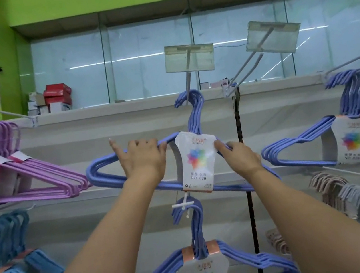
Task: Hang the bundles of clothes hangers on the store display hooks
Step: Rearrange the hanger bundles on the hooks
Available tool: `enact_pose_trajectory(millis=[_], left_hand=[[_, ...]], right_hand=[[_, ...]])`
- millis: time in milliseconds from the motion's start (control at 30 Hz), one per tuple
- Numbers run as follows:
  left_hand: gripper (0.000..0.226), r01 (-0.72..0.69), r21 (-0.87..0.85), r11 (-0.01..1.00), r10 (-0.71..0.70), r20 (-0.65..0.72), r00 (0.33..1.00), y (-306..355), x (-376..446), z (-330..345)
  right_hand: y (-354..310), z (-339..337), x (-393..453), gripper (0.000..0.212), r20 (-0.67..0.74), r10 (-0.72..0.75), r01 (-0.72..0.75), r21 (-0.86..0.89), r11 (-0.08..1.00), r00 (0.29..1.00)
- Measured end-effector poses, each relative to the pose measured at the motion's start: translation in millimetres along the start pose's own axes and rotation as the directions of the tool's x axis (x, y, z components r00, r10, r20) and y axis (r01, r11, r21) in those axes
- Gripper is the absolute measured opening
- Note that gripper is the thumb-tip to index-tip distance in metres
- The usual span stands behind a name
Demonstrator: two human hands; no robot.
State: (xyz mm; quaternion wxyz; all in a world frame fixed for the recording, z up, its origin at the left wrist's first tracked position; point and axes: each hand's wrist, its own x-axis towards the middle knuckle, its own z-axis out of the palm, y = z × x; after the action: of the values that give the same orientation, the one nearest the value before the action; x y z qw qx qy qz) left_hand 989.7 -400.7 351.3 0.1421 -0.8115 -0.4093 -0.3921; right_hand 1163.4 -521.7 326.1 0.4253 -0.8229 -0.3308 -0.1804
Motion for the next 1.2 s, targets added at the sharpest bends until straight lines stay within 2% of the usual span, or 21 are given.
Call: enact_pose_trajectory(millis=[167, 300, 467, 567, 700, 867, 967, 1033, 1200], left_hand=[[0.041, -0.022, 0.009, 1.0, 0.022, -0.03, 0.999, -3, 6, 7], [0.038, -0.019, -0.074, 0.997, 0.011, -0.097, 0.995, 5, 8, 4], [0.037, -0.03, -0.226, 0.974, -0.012, -0.18, 0.984, 14, 9, -5], [0.039, -0.097, -0.32, 0.943, 0.033, -0.202, 0.979, 14, 7, -10], [0.041, -0.223, -0.331, 0.917, 0.168, -0.189, 0.968, 17, -6, -16], [0.041, -0.206, -0.331, 0.921, 0.17, -0.133, 0.976, 20, -20, -28], [0.04, -0.191, -0.308, 0.932, 0.132, -0.2, 0.971, 22, -34, -34], [0.039, -0.199, -0.294, 0.935, 0.117, -0.275, 0.954, 23, -45, -44], [0.036, -0.228, -0.258, 0.939, 0.103, -0.42, 0.902, 19, -80, -72]], right_hand=[[4, 2, 7, 0.05, -0.003, -0.001, 0.001, 0.072, 0.997, 1.0], [-1, 3, 1, 0.044, -0.144, 0.047, -0.025, 0.152, 0.988, 0.988], [-7, 4, -6, 0.044, -0.242, 0.122, -0.07, 0.212, 0.975, 0.963], [-4, 3, -14, 0.045, -0.336, 0.222, -0.134, 0.267, 0.954, 0.915], [9, -2, -34, 0.05, -0.43, 0.318, -0.198, 0.301, 0.933, 0.845], [10, -10, -65, 0.05, -0.458, 0.341, -0.216, 0.304, 0.928, 0.821], [5, -14, -83, 0.046, -0.455, 0.373, -0.209, 0.371, 0.905, 0.808], [0, -16, -97, 0.041, -0.446, 0.391, -0.195, 0.423, 0.885, 0.805], [-12, -33, -136, 0.042, -0.452, 0.38, -0.146, 0.47, 0.87, 0.807]])
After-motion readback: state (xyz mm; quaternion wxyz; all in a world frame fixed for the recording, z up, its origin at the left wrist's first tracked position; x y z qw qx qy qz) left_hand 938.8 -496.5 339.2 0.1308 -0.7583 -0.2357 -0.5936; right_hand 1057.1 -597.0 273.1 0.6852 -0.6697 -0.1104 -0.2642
